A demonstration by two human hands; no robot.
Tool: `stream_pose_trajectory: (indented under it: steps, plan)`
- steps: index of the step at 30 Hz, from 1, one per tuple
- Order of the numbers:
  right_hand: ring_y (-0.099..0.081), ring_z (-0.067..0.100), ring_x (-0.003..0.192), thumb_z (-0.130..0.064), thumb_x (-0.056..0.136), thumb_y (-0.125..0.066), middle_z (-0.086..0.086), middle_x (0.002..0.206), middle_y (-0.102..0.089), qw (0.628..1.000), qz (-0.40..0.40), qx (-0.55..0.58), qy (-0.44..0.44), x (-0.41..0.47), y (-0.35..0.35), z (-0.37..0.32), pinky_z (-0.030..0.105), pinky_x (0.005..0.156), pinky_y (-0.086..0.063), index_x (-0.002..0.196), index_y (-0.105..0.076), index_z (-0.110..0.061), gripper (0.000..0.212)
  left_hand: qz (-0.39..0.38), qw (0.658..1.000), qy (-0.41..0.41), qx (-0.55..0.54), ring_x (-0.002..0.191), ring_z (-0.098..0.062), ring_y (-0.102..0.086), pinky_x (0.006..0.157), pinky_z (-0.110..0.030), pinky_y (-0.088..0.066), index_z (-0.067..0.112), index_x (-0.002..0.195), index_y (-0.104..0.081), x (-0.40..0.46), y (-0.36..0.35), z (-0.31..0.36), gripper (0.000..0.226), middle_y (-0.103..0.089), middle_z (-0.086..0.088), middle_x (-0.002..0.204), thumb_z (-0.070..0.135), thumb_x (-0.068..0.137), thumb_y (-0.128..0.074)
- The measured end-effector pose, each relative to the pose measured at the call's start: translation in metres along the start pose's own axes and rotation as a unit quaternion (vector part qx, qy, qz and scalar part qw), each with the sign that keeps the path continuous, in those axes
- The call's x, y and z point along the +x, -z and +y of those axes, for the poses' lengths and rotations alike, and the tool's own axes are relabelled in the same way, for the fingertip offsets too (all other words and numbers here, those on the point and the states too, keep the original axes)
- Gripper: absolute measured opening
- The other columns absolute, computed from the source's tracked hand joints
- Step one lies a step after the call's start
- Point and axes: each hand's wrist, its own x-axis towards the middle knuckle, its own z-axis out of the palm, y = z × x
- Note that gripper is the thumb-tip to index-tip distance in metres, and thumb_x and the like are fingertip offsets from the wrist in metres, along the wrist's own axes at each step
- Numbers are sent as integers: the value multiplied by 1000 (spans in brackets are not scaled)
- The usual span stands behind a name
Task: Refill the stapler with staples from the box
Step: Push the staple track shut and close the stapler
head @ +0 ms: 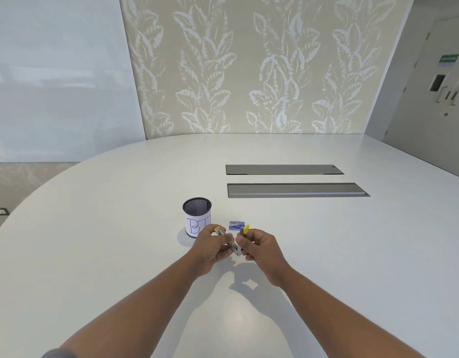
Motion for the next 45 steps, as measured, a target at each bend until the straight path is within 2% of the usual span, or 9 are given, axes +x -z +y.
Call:
stream_pose_trajectory:
  steps: [3, 7, 14, 19, 21, 25, 30, 34, 45]
  plan:
    - [-58, 9, 67, -25, 91, -75, -6, 84, -73, 997, -3, -69, 40, 2, -3, 4, 17, 65, -50, 98, -79, -27, 8, -23, 1000, -1, -9, 77, -29, -73, 68, -34, -62, 10, 107, -58, -4, -3, -4, 22, -74, -14, 91, -1, 91, -68]
    - [-56, 7, 69, -35, 99, -64, -10, 91, -71, 989, -17, -138, 50, 3, -7, 7, 20, 67, -50, 107, -75, -35, 14, -70, 996, 12, -48, 96, -39, -75, 78, -38, -63, 9, 107, -60, -9, -6, -4, 15, -74, -22, 109, 2, 94, -66]
    - [-65, 17, 65, -47, 101, -55, -13, 93, -70, 989, -83, -118, -12, 4, -6, 11, 27, 65, -56, 130, -59, -49, 29, -68, 997, 16, -16, 75, -20, -70, 78, -31, -62, 10, 104, -67, -7, 0, -1, 16, -72, -9, 90, 25, 100, -61]
    - [-65, 9, 65, -45, 98, -62, -8, 90, -68, 970, -83, -228, 11, 7, -4, 14, 22, 65, -49, 152, -39, -36, 60, -16, 994, 5, 112, 62, -12, -63, 66, -27, -51, 21, 95, -76, -1, 6, 3, 53, -74, 3, 80, 68, 91, -51]
    - [-60, 4, 62, -44, 94, -68, -11, 83, -66, 967, -72, -245, 6, 8, -3, 17, 20, 65, -46, 145, -49, -31, 57, -8, 990, -8, 137, 56, -11, -54, 61, -26, -45, 17, 99, -75, 0, 7, 2, 66, -71, 4, 76, 76, 85, -50]
    - [-50, 7, 64, -43, 84, -75, -12, 75, -63, 967, -75, -244, 11, 9, 1, 24, 32, 67, -43, 95, -64, -27, 22, 9, 983, -48, 178, 46, -10, -44, 49, -22, -38, 7, 97, -70, 1, 6, -3, 83, -65, 0, 67, 84, 70, -53]
    - [-58, 4, 67, -50, 79, -73, -5, 88, -73, 956, -73, -283, 19, 6, -1, 21, 23, 64, -46, 94, -58, -35, 26, 39, 963, -151, 218, 57, -18, -46, 58, -30, -39, 0, 87, -61, 0, 6, -13, 84, -58, -5, 68, 83, 75, -52]
    - [-54, -1, 56, -57, 80, -72, -21, 70, -67, 941, -81, -327, 32, 3, -1, 19, 14, 54, -38, 92, -50, -39, 30, 51, 955, -177, 234, 57, -15, -48, 63, -33, -40, 2, 74, -61, 2, 6, -16, 73, -57, -3, 62, 73, 85, -50]
    - [-47, 16, 62, -73, 90, -45, -8, 68, -53, 866, -101, -487, 47, 2, 0, 20, 36, 58, -37, 79, -42, -27, 48, 32, 952, -173, 252, 52, -11, -54, 60, -27, -42, 9, 67, -68, 7, 12, -20, 57, -65, 1, 58, 55, 98, -52]
